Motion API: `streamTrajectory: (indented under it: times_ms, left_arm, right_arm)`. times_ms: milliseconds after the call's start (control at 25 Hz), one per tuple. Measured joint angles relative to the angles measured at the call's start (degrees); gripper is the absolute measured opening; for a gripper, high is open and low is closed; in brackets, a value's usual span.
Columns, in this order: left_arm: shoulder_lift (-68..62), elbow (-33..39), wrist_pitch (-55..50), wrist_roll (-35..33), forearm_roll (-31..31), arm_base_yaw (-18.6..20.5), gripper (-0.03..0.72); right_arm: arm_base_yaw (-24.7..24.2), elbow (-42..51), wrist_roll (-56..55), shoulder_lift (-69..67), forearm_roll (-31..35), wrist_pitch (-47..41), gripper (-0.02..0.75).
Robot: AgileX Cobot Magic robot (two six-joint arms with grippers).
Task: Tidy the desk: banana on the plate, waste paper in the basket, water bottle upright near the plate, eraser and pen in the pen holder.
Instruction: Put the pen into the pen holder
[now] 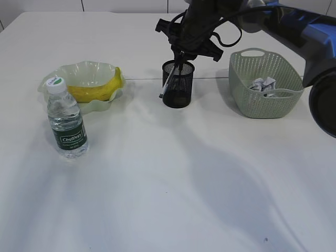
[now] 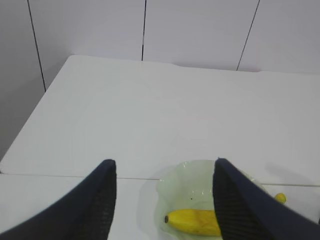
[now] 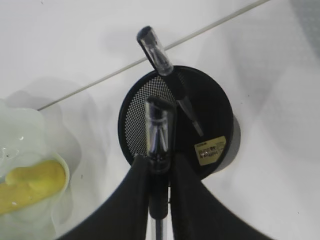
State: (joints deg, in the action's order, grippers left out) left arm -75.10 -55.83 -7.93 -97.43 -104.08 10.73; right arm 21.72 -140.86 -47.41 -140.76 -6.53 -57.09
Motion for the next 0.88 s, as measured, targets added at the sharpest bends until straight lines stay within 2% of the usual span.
streamTrajectory:
  times_ms: [160,360,520,880]
  left_arm:
    - [-1.5,0.0,0.0,0.0,0.0,0.0,0.425]
    - [-1.6,0.0,-0.2,0.0,0.0,0.0,0.425]
    - [-1.6,0.0,-0.2,0.0,0.0,0.0,0.425]
    - [-1.6,0.0,-0.3,0.0,0.0,0.0,0.425]
  right_arm:
    - [0.0,-1.8,0.1,0.0,0.2,1.3,0.071]
    - [0.0,-2.5,0.4,0.0,-2.1,10.1,0.071]
    - [0.0,-2.5,0.5,0.0,-8.5,15.1,0.071]
    - [0.0,-2.5,0.6,0.0,-24.3,16.2,0.064]
